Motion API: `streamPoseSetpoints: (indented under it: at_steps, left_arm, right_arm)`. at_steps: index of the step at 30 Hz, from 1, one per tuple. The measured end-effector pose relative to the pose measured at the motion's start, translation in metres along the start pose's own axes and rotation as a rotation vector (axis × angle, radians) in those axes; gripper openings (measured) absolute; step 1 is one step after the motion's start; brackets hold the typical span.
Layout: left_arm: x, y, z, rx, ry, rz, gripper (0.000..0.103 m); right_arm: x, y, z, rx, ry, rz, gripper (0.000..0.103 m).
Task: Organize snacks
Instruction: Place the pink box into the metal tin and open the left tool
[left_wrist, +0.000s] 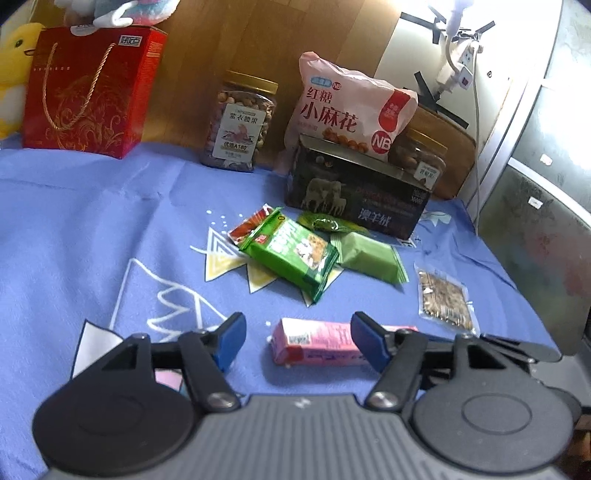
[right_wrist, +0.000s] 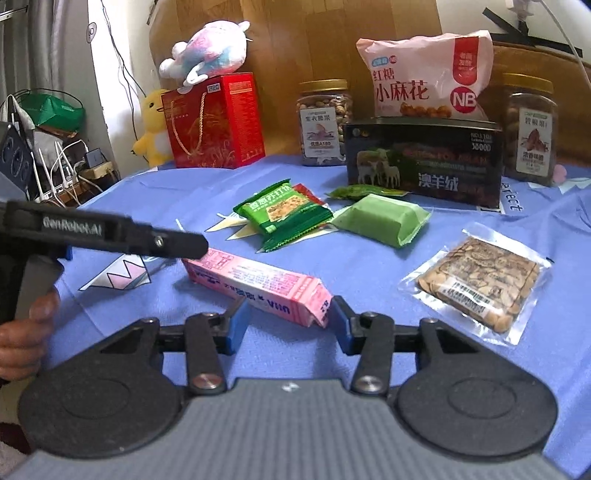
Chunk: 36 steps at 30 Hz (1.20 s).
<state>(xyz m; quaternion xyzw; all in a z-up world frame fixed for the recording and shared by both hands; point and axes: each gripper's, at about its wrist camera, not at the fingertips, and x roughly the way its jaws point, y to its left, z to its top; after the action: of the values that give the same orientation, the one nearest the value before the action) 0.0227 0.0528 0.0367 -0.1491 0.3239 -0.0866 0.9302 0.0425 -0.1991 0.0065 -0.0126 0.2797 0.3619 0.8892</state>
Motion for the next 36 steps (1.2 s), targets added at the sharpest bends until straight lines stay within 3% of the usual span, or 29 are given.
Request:
streamPoseSetpoints:
  at_steps: [2,3,7,8,10,19,23,27,33,36]
  left_arm:
    - [0.005,-0.002,0.001,0.008,0.016,-0.015,0.059]
    - [0.009,-0.004,0.000,0.015,0.031,-0.027,0.050]
    - [0.015,-0.012,-0.005,0.047,0.037,-0.002,0.049]
    - [0.015,-0.012,-0.004,0.042,0.040,-0.011,0.049]
    - [0.015,-0.012,0.003,0.028,0.038,-0.038,0.049]
    - [0.044,-0.052,0.078,0.143,-0.068,-0.063,0.050]
    - [0.077,-0.070,0.127,0.183,-0.127,-0.058,0.050]
    - [0.119,-0.077,0.163,0.193,-0.134,-0.056,0.051]
    - [0.180,-0.080,0.182,0.205,-0.093,-0.043,0.052]
    - [0.195,-0.081,0.179,0.224,-0.067,-0.020,0.055]
  right_arm:
    - [0.003,0.001,0.001,-0.006,0.005,0.000,0.051]
    - [0.005,0.002,0.001,-0.008,0.009,0.004,0.051]
    - [0.007,0.008,0.000,-0.046,0.009,-0.025,0.044]
    - [0.006,0.008,0.000,-0.054,0.003,-0.044,0.039]
    - [0.003,0.003,0.004,-0.042,-0.022,-0.057,0.038]
    - [0.002,-0.032,0.057,-0.054,-0.186,-0.143,0.038]
    - [0.017,-0.061,0.093,-0.060,-0.242,-0.192,0.038]
    - [0.041,-0.091,0.118,-0.062,-0.260,-0.244,0.038]
    - [0.078,-0.133,0.130,-0.029,-0.218,-0.294,0.042]
    - [0.083,-0.144,0.129,0.005,-0.230,-0.310,0.050]
